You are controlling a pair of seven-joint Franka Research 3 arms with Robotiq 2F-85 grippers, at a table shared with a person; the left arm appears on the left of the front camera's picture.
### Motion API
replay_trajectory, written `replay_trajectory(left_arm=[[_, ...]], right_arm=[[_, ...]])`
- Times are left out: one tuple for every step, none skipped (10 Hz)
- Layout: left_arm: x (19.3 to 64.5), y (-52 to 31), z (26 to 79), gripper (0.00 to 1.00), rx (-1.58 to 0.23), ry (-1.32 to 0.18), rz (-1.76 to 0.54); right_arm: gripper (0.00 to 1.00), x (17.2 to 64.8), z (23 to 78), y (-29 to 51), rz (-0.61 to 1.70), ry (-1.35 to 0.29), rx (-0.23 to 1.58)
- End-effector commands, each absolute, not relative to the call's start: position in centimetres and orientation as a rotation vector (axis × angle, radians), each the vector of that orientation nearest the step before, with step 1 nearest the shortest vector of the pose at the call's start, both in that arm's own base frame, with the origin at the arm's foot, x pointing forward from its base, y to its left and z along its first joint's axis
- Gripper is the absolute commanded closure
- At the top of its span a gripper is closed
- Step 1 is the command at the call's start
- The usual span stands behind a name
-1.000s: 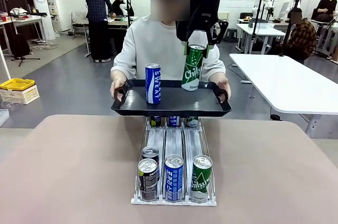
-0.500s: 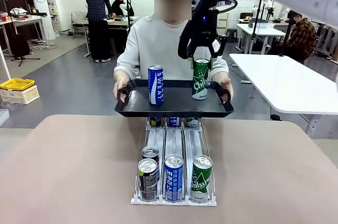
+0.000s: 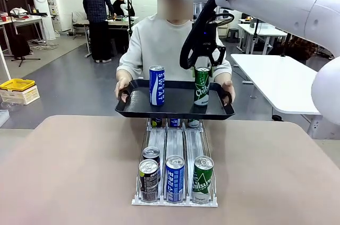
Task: Retrieve and hand over the desired beverage to the person.
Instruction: Place the picked can on the Handle tray extended by the person.
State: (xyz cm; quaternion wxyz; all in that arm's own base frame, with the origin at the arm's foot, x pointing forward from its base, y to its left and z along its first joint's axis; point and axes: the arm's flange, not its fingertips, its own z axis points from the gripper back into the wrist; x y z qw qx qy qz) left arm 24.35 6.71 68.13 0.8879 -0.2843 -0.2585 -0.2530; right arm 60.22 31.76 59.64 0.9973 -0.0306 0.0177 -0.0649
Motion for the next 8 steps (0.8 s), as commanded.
replay_trajectory(left_arm=[[24.42, 6.72, 68.14, 0.0, -0.595, -0.548, -0.532], [24.42, 6.72, 68.14, 0.0, -0.595, -0.548, -0.532], [24.42, 6.72, 68.14, 0.0, -0.595, -0.548, -0.532], [24.42, 6.72, 68.14, 0.0, -0.595, -0.548, -0.532], [24.42, 6.72, 68.14, 0.0, -0.595, -0.548, -0.532], [24.42, 6.72, 68.14, 0.0, -0.595, -0.548, -0.532], [24.42, 6.72, 68.14, 0.0, -0.595, -0.548, -0.532], [24.42, 6.72, 68.14, 0.0, -0.595, -0.548, -0.532]], right_arm=[[0.42, 61.73, 61.34, 32.64, -0.114, 0.033, -0.07], [0.42, 61.65, 61.35, 32.62, -0.111, 0.043, -0.065], [0.42, 61.62, 61.27, 32.64, -0.108, 0.044, -0.064], [0.42, 61.56, 61.21, 32.66, -0.097, 0.047, -0.057], [0.35, 61.56, 61.17, 32.67, -0.095, 0.056, -0.051], [0.22, 61.56, 61.19, 32.66, -0.09, 0.061, -0.048], [0.15, 61.53, 61.2, 32.66, -0.086, 0.066, -0.046], [0.03, 61.52, 61.21, 32.64, -0.084, 0.069, -0.044]])
